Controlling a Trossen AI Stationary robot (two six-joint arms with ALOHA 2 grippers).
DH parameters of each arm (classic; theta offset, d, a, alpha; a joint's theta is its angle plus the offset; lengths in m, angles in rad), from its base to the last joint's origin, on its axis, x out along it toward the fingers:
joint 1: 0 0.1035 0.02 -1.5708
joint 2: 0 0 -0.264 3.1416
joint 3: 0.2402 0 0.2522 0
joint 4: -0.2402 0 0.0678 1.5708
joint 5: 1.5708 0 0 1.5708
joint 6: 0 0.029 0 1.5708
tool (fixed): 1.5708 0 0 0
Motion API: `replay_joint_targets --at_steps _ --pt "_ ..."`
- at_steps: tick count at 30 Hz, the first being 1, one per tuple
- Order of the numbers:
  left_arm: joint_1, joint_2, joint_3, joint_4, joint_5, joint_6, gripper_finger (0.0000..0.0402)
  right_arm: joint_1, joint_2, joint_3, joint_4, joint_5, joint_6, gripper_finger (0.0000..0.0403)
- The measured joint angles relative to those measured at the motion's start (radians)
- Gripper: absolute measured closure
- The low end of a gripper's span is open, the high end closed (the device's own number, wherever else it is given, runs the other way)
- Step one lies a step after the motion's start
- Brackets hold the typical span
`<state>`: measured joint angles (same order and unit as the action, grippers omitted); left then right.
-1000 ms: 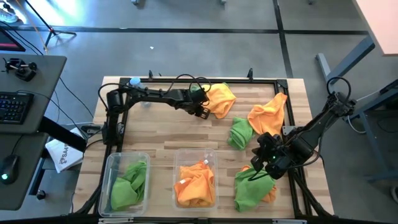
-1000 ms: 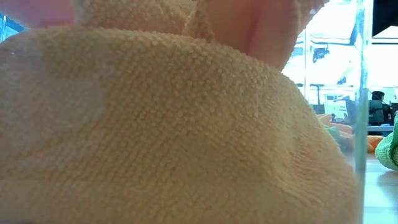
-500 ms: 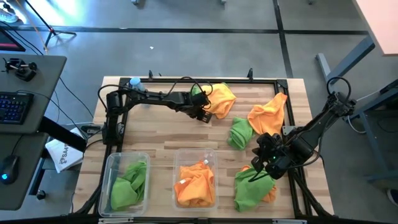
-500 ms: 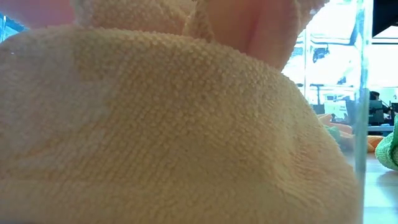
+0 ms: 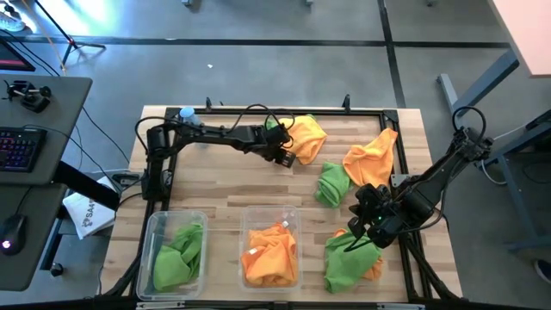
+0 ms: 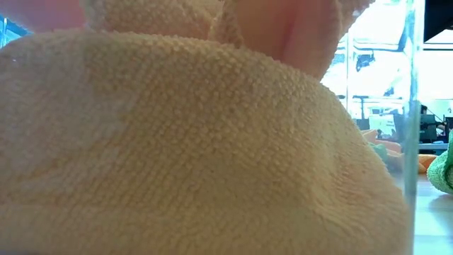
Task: Sort microfiber towel by color & place in baskets
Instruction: Put the orange towel into the right transparent bin
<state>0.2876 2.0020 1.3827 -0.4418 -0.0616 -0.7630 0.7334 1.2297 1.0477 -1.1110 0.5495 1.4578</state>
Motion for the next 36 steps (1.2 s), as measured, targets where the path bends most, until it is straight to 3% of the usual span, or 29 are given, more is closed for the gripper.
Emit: replay_joint_targets --at_steps 9,15,20,27,36 --pt "-0.002 0.052 0.0 0.005 0.01 0.028 0.0315 0.0 0.0 0.0 0.002 0.0 0.002 0.0402" --pt "-0.008 0.011 0.0 0.024 0.039 0.115 0.0393 0.0 0.0 0.0 0.002 0.002 0.003 0.0402" --pt "-0.009 -0.1 -0.001 0.021 0.011 0.147 0.0399 0.0 0.0 0.0 0.004 0.041 0.002 0.0402" --pt "0.001 -0.34 -0.001 0.04 -0.186 0.217 0.0401 0.0 0.0 0.0 0.002 0.071 0.0 0.0402" --pt "0.031 -0.575 -0.001 0.333 -0.213 0.38 0.0401 0.0 0.001 0.0 0.003 0.108 -0.004 0.0402"
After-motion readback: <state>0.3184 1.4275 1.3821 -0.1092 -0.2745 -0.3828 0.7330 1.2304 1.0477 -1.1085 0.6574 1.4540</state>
